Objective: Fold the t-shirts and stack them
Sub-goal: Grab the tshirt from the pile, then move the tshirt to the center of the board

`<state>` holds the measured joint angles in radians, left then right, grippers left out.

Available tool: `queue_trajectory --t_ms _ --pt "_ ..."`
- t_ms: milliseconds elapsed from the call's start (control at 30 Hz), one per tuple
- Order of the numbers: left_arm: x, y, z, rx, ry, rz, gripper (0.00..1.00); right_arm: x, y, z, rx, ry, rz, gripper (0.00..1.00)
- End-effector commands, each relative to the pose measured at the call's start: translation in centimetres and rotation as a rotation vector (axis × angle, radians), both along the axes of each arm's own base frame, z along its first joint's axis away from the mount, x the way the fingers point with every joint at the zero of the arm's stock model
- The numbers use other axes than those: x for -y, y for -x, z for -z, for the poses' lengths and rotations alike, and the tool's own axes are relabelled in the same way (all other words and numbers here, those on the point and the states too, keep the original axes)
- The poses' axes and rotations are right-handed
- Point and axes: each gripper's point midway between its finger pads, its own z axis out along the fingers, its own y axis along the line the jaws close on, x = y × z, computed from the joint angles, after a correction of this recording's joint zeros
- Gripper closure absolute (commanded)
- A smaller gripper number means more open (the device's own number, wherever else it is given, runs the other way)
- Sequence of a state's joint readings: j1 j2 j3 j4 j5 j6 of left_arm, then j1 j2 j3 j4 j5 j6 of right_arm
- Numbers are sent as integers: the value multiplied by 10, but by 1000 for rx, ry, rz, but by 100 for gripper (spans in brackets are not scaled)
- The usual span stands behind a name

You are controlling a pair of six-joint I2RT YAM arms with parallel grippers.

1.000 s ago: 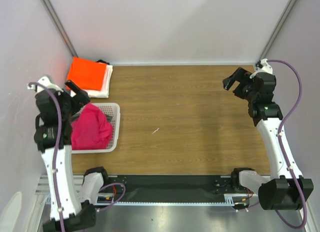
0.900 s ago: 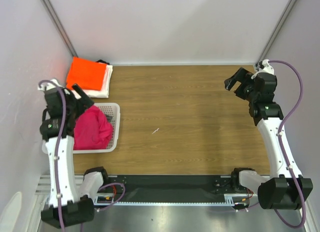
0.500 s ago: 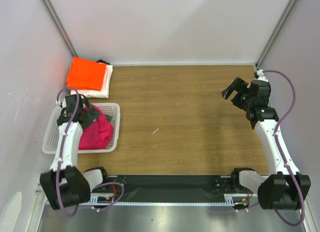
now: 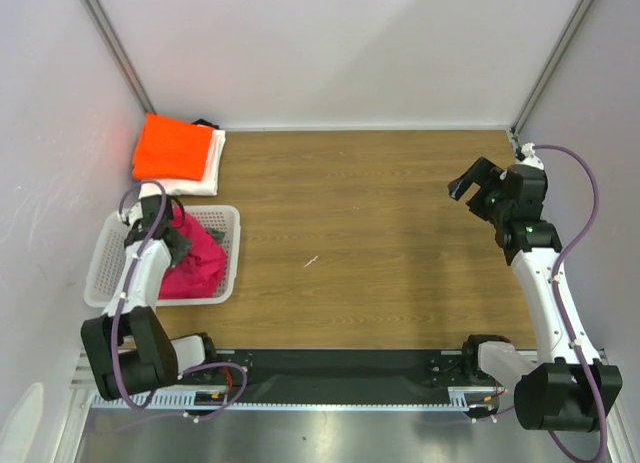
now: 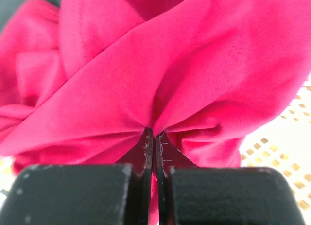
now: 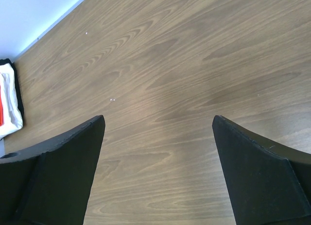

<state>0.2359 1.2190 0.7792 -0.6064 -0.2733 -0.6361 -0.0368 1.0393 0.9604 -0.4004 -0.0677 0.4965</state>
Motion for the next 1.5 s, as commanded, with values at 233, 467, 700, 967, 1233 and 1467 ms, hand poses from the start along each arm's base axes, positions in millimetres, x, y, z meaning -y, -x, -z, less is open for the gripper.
queue_trajectory --t_ms 233,467,700,967,1233,1467 --pt "-6 -13 -198 434 -245 133 100 2 -7 -26 57 20 -11 0" --pt "68 -26 -352 895 -227 475 100 34 -14 -30 49 47 150 0" --pt "166 -52 -472 1192 -194 770 100 69 -13 -44 37 61 274 0" --pt "300 -100 -462 1161 -272 1029 100 92 5 -53 45 55 340 0" --pt "408 -116 -421 1136 5 1410 96 100 26 -46 20 106 378 0" --pt "479 -56 -318 916 29 1686 87 103 30 -46 19 132 379 0"
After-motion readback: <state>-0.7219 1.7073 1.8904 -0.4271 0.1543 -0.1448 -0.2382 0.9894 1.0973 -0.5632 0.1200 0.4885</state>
